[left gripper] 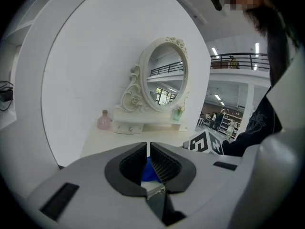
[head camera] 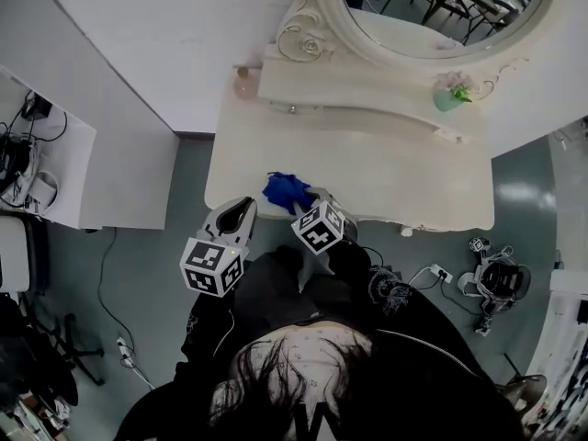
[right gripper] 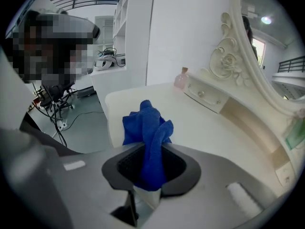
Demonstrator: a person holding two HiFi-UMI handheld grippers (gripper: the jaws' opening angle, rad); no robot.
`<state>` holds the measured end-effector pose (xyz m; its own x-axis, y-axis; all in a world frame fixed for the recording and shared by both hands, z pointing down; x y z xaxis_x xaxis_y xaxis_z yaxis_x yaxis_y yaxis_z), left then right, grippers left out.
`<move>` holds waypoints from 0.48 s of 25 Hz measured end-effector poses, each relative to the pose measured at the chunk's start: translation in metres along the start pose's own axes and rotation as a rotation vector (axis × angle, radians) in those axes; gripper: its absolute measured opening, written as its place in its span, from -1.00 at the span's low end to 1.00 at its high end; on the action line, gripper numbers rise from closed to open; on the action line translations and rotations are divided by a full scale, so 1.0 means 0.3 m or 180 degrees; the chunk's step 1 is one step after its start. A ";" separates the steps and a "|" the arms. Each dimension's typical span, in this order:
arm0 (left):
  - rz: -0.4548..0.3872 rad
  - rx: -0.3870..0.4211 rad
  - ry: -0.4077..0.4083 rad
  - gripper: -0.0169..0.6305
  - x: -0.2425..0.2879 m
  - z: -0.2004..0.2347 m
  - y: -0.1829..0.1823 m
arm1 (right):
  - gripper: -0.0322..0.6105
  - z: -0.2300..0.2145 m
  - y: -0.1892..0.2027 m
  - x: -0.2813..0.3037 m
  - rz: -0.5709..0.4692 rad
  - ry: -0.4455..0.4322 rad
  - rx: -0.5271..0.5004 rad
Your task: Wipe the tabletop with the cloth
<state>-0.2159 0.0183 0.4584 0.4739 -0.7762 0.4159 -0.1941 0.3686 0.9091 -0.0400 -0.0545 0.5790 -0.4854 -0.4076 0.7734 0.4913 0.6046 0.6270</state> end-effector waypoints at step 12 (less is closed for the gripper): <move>0.0094 0.0168 0.0297 -0.94 0.262 -0.374 -0.107 | -0.63 -0.467 0.278 -0.283 -0.0116 0.0369 0.0562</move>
<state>-0.0761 0.0028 0.4592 0.5448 -0.7135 0.4406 -0.2528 0.3612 0.8976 0.1436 -0.0654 0.5787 -0.4091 -0.5013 0.7625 0.3356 0.6944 0.6366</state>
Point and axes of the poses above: the fingertips, and each gripper's own axes: x forward along the fingers, z to its left, y out of its underside, the point moved 9 cm from there along -x, backward along the fingers, and after that the axes turned 15 degrees about x, right-handed, at the moved point
